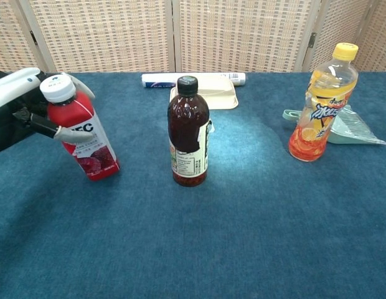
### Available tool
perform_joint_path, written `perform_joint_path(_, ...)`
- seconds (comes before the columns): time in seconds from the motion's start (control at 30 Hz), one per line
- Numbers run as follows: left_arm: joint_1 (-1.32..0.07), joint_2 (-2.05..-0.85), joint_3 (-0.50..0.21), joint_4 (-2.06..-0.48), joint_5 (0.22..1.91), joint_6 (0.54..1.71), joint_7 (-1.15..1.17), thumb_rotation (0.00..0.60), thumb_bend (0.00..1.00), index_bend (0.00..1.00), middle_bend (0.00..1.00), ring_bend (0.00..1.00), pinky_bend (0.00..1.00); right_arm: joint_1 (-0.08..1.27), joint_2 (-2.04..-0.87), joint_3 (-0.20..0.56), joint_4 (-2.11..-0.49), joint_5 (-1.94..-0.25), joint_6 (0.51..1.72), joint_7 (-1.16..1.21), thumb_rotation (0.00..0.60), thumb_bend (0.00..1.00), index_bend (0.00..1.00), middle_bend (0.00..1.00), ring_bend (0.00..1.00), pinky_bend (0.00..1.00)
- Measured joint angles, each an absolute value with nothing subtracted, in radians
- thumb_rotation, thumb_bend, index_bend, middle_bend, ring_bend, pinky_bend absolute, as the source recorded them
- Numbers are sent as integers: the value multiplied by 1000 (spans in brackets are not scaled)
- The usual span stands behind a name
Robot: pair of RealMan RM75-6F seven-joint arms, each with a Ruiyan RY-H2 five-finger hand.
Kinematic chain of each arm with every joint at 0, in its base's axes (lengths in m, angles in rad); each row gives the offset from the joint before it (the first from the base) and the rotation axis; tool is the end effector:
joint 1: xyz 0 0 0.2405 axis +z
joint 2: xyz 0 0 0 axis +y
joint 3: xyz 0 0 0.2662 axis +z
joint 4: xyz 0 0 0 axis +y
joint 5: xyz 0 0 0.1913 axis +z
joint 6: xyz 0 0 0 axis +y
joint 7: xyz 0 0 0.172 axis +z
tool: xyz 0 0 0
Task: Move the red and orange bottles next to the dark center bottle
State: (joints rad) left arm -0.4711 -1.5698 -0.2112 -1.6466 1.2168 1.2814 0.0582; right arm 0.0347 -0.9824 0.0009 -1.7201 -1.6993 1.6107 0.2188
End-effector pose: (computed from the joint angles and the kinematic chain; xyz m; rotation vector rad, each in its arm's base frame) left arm -0.1801 0.3188 0.0346 -1.3735 -1.2811 -1.3168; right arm -0.2737 -0.1802 0.2121 1.4261 -0.9608 1.1656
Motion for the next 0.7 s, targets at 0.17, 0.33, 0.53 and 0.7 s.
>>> perform_joint_path(0.17,-487,-1582,-227,-1650,1205,1270,88,600,56,586,594,371,271,33,-979,2,-1721,-1699,1617,226,600,200,332,279,209,411)
perform_joint_path(0.33,-502,-1593,-237,-1661,1186,1257,128,600,56,584,594,371,271,32,-975,4,-1721,-1698,1619,233,600,200,333,279,209,411)
perform_joint_path(0.53,-519,-1617,-239,-1654,1170,1245,174,600,56,581,594,371,271,32,-971,3,-1722,-1697,1618,237,600,201,333,279,209,411)
perform_joint_path(0.7,-530,-1632,-241,-1646,1149,1235,206,600,56,573,594,370,271,30,-967,5,-1723,-1696,1623,244,600,201,333,279,209,411)
